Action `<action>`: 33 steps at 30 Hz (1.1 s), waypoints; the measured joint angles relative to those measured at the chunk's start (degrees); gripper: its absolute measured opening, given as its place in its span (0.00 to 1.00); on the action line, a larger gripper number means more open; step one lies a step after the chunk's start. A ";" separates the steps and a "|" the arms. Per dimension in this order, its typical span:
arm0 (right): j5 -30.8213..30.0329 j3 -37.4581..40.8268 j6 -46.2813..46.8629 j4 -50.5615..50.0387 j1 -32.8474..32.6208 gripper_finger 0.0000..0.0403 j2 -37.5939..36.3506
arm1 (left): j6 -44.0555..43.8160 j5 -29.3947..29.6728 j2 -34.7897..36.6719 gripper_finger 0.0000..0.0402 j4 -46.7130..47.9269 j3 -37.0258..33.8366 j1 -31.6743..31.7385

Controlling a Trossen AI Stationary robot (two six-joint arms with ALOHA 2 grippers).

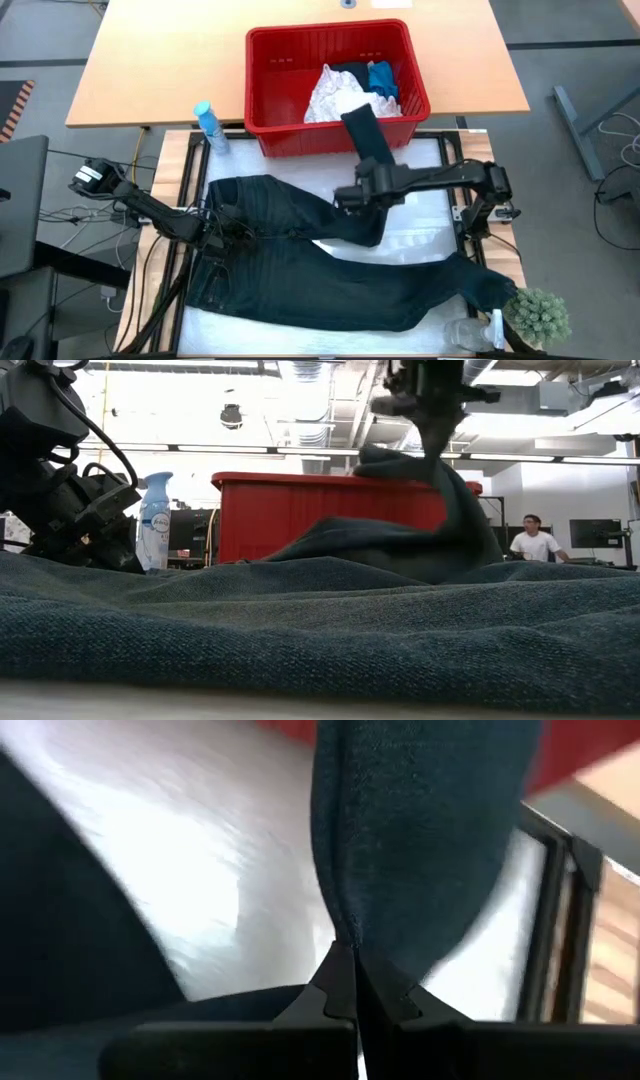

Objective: Fold Laundry from Bin
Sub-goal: Fold the black pants from the red bin

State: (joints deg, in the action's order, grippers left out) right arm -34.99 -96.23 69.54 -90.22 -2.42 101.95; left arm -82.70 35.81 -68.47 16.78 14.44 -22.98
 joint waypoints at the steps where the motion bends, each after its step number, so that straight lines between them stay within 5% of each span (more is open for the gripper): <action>1: 0.51 1.56 1.90 0.16 -0.53 0.05 0.00 | 0.00 0.00 0.00 0.55 -0.01 0.00 0.00; 16: 12.00 26.94 11.23 0.19 3.05 0.05 0.04 | 1.18 -0.61 0.00 0.55 0.04 0.00 0.00; 33: 4.04 32.92 14.24 0.29 21.95 0.06 -16.31 | 1.60 -0.97 0.02 0.55 0.21 0.00 0.00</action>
State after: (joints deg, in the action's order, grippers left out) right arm -30.95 -63.31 83.77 -89.93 19.53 85.64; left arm -81.10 34.84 -68.45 16.99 14.44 -22.98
